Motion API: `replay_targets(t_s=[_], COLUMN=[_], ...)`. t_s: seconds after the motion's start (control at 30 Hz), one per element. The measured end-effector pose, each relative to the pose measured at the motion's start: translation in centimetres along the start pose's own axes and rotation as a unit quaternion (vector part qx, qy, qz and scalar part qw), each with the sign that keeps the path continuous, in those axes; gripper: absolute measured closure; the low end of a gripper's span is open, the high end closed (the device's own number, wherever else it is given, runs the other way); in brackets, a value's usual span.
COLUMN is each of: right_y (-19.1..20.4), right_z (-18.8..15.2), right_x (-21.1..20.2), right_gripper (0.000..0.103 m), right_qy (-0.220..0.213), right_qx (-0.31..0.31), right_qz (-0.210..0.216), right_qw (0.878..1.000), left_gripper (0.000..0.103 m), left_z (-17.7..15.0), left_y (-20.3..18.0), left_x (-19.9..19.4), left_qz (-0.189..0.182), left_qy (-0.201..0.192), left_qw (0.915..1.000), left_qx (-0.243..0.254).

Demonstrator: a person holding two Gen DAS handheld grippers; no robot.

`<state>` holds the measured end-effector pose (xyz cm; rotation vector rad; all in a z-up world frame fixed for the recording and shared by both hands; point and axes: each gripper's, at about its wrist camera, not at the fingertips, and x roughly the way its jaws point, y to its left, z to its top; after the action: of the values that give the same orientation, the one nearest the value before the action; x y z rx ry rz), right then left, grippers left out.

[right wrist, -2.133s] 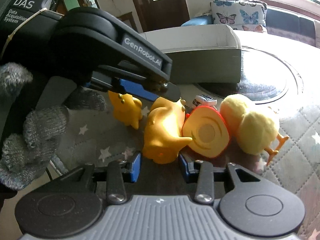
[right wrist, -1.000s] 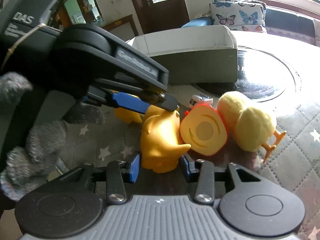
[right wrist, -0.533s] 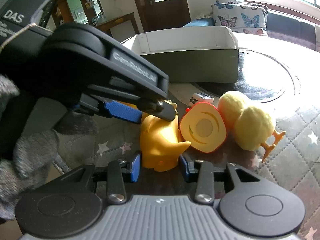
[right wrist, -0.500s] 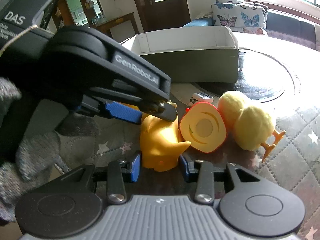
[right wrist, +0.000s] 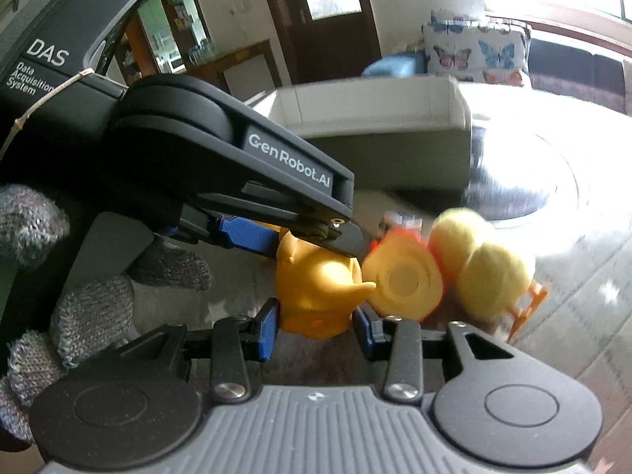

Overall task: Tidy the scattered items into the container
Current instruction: 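Lift the yellow dinosaur with the left tool and carry it over the box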

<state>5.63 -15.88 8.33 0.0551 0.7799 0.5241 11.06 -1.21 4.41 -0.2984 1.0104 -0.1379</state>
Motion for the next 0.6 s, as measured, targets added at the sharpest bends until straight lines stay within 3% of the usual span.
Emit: replay_targets(t_s=[0.33,0.6], right_y=[1.5,1.0], right_z=[3.6,8.0], right_x=[-2.6,-1.1], right_gripper=[0.063,0.063], right_qy=[-0.058,-0.079], right_qx=[-0.027,-0.042], right_qz=[-0.007,-0.02], right_qw=[0.998,0.996], left_gripper=[0.05,0.051], left_z=[6.5,12.9], left_y=[-1.9,-2.0], left_x=[-1.3,1.5], left_qz=[-0.012,-0.019], left_qy=[-0.062,-0.084], left_qw=[0.9979,0.9962], left_qx=[0.017,0.014])
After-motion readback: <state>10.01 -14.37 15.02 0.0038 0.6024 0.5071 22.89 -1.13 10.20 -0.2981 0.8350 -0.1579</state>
